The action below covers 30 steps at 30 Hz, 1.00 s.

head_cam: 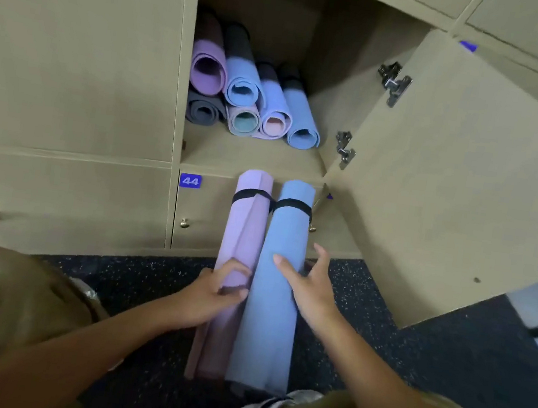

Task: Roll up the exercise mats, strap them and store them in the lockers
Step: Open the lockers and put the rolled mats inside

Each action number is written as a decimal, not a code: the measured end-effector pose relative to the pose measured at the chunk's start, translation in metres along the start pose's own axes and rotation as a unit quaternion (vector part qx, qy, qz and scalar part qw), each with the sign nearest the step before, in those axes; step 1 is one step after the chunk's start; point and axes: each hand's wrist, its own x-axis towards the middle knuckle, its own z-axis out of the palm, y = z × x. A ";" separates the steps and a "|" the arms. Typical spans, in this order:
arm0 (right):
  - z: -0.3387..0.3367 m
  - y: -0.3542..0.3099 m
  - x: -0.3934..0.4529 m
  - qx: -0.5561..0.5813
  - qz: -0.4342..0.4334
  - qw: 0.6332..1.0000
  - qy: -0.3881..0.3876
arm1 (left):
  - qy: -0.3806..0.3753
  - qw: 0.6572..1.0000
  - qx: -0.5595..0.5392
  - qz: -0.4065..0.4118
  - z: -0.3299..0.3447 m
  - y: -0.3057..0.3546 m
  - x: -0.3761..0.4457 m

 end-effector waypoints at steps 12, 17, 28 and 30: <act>-0.038 -0.084 0.009 0.165 -0.009 0.973 -0.159 | 0.110 0.986 -0.013 0.128 -0.019 0.062 0.046; -0.045 -0.099 0.048 0.171 0.009 0.970 -0.170 | 0.173 0.971 -0.058 0.156 -0.040 0.077 0.086; -0.057 -0.133 0.148 0.153 0.039 0.976 -0.151 | 0.160 0.953 -0.234 0.110 -0.080 0.093 0.174; -0.057 -0.138 0.166 0.133 0.039 0.979 -0.148 | 0.113 0.956 -0.254 0.096 -0.087 0.092 0.180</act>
